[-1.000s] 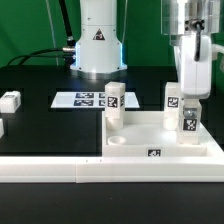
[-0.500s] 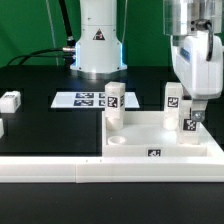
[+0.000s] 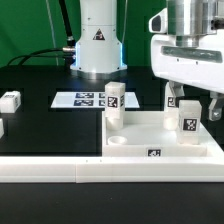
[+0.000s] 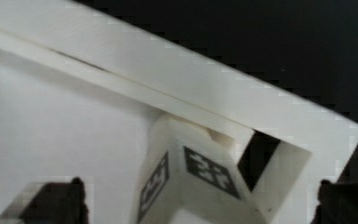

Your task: Assemble square table

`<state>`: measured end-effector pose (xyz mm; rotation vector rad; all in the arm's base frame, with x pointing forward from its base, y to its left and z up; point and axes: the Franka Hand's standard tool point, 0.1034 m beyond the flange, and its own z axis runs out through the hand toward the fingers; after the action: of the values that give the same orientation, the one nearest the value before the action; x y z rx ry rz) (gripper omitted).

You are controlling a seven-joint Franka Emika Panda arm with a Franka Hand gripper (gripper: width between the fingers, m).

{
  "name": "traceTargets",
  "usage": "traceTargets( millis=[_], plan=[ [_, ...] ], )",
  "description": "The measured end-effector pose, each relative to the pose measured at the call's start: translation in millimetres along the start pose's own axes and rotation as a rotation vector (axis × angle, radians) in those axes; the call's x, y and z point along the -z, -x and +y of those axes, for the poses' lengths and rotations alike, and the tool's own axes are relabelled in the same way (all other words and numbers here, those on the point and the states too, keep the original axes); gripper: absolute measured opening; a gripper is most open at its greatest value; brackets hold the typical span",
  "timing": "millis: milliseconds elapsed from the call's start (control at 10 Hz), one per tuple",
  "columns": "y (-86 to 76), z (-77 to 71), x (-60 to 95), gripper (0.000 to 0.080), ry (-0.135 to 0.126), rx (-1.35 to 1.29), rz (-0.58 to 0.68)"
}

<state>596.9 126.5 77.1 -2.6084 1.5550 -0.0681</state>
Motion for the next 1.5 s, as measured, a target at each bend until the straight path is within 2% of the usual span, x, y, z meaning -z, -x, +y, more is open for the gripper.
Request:
traceTargets(
  millis=[200,400,600,700,900,1100,1500],
  plan=[
    [-13.5,0.0,8.4,0.0649,0.003,0.21,-0.011],
    [-24.8,3.0,23.1,0.0649,0.037,0.481,-0.076],
    [-34.1,8.0,37.8,0.0649,0.029,0.666,-0.103],
    [-33.9,9.6,33.6,0.0649,0.026,0.711,-0.097],
    [-15.3,2.8,17.5,0.0649,0.022,0.725,-0.086],
    [-2.5,-2.0,11.2,0.0649,0.022,0.685,-0.079],
    [-1.6,-1.9,6.4,0.0649,0.016,0.681,-0.059]
  ],
)
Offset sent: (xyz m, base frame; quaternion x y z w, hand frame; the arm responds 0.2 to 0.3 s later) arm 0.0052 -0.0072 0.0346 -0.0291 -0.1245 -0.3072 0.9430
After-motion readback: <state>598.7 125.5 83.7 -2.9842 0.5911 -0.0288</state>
